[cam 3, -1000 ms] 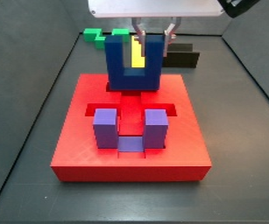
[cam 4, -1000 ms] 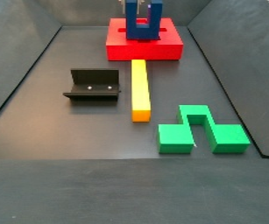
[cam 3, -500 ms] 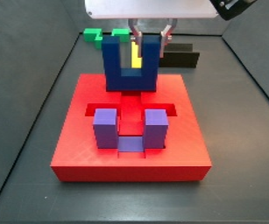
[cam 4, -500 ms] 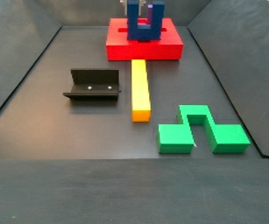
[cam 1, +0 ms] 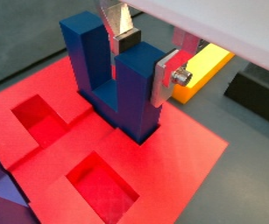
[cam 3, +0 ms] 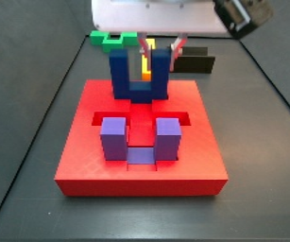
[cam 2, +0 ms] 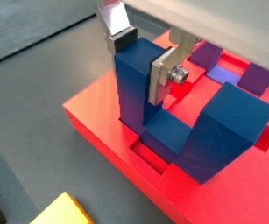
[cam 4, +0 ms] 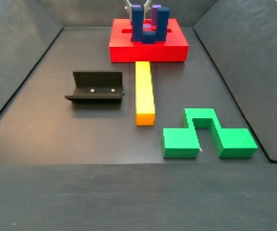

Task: Pick up the blue object. Move up. Place the blue object on the fixture. Regrasp the blue object. Move to above the board. Insert the blue object.
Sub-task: Insert the blue object.

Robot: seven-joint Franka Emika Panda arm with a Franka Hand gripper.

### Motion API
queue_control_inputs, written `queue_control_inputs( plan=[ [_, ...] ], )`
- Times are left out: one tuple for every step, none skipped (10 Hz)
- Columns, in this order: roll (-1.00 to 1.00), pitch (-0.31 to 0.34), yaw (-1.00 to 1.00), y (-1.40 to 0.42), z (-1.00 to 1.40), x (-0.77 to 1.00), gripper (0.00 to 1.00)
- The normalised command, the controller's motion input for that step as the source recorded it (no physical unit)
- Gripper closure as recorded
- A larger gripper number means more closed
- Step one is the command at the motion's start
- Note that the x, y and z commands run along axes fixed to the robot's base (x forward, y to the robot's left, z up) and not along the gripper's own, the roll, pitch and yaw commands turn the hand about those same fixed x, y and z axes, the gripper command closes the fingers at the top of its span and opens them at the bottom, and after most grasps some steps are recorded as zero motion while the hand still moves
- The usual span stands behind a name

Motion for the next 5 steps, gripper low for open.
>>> queue_control_inputs(
  plan=[
    [0.25,-0.073,0.0,-0.03,-0.67,0.0,1.0],
    [0.25,-0.093,0.01,-0.02,-0.76,0.0,1.0],
    [0.24,-0.097,0.01,-0.03,-0.74,0.0,1.0],
    [0.19,-0.024,0.01,0.0,-0.42,0.0,1.0],
    [0.0,0.0,0.0,0.0,0.0,0.0,1.0]
  ],
)
